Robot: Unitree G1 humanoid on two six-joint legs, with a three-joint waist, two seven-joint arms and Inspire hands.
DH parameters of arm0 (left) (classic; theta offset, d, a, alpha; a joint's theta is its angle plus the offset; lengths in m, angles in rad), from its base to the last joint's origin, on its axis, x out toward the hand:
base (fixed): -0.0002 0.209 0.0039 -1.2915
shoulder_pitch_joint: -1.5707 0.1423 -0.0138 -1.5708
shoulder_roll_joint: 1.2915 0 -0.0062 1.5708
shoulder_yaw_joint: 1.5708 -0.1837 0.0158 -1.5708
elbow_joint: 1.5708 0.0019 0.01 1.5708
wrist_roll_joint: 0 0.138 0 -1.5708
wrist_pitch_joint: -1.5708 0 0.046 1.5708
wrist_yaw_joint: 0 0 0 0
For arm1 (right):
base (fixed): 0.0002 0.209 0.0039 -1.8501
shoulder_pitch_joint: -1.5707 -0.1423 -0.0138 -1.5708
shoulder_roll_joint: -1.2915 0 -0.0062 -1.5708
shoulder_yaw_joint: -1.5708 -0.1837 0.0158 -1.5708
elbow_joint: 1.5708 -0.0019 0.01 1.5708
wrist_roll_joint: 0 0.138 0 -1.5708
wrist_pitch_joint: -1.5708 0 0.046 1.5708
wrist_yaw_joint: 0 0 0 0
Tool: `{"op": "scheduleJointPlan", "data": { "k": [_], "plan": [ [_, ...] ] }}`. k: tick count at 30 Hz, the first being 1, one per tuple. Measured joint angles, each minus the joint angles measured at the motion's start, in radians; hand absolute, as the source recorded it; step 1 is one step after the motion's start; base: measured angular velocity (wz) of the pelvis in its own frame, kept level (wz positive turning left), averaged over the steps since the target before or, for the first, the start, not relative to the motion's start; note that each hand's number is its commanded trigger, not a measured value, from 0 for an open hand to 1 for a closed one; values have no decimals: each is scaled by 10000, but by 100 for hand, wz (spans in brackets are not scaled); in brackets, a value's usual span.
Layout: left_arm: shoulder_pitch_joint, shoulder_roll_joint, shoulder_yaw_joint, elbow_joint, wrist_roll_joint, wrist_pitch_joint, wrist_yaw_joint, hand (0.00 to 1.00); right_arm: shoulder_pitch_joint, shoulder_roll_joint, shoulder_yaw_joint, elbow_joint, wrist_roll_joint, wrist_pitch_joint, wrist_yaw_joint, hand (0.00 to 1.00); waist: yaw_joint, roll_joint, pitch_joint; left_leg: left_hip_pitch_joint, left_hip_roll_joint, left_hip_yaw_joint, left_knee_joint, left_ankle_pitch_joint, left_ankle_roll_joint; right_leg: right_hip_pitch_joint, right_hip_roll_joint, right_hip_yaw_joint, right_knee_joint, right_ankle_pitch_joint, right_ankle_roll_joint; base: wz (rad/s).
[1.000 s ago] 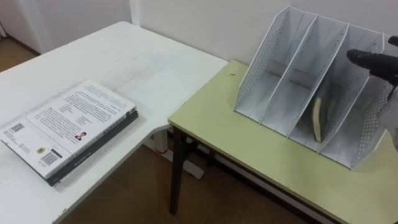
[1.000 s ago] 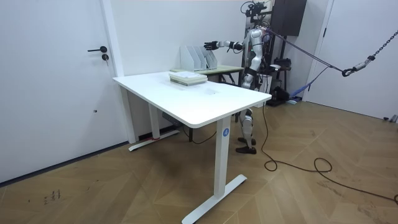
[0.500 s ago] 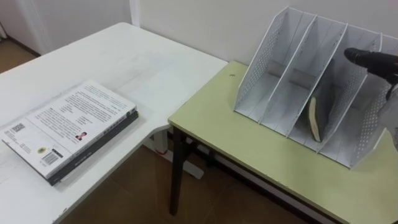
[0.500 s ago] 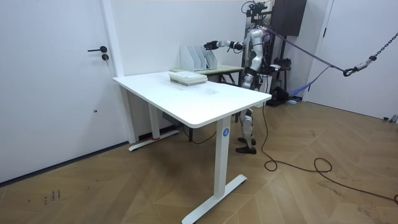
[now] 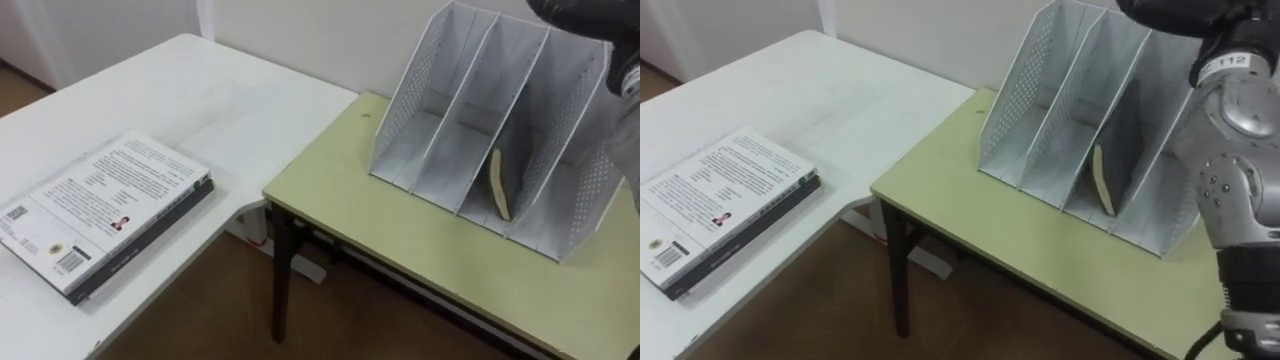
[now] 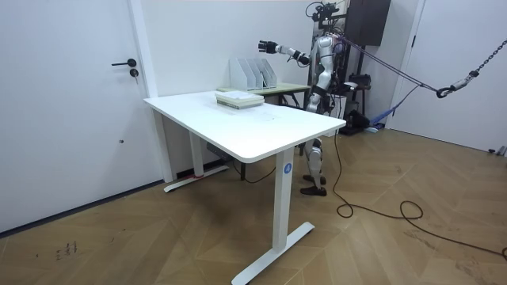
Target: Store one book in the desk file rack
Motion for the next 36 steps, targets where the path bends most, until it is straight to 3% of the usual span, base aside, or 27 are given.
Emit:
{"op": "scheduleJointPlan", "data": {
  "k": [8,14,17,21,22,28,30,34,36],
  "plan": [
    [86,53,32,21,162,-345,-32,0,1652,7,313,-2070,252,-123,3117,0,-20,-16,6,92,14,38,21,-4,-3,112,-10,37,-14,20,-1,0],
    [166,251,36,47,163,-374,-441,0,2326,-4,698,-2115,254,-133,5373,0,-40,99,26,58,70,58,14,-12,-7,83,25,49,7,107,-47,-2],
    [192,297,21,53,159,-374,-583,0,3169,-12,1108,-2091,235,-155,6444,0,4,89,-31,40,93,49,58,-18,-18,151,33,-24,-3,115,-54,3],
    [56,333,-20,108,156,-349,-692,0,4143,-12,1944,-1465,-312,-140,8058,0,58,86,-23,16,95,49,32,-18,-19,135,32,-11,7,120,-61,0],
    [-37,357,-43,184,149,-366,-794,0,4491,-10,2091,-1257,-714,-137,8443,0,213,85,-27,21,95,52,26,-18,-19,142,32,-15,8,120,-61,0],
    [-395,385,-319,526,117,-392,-877,0,5966,8,2538,-143,-1853,-141,9879,0,478,202,47,14,83,52,71,-19,-15,136,12,-29,4,123,-57,0],
    [-455,385,-411,525,132,-393,-885,0,6187,71,2658,395,-2182,-139,10118,0,494,236,27,24,87,52,86,-19,-15,139,13,-33,5,122,-57,0],
    [-446,322,-534,608,139,-409,-933,0,6977,630,2647,1704,-3032,-181,10189,0,473,378,-37,14,72,18,69,-19,-15,166,-7,-159,-13,122,-57,4],
    [-456,285,-563,611,168,-437,-885,0,7374,860,2647,2569,-3607,-345,10161,0,464,466,-31,6,35,-82,48,-23,-5,212,-39,-259,-21,110,-37,13]
  ]
}}
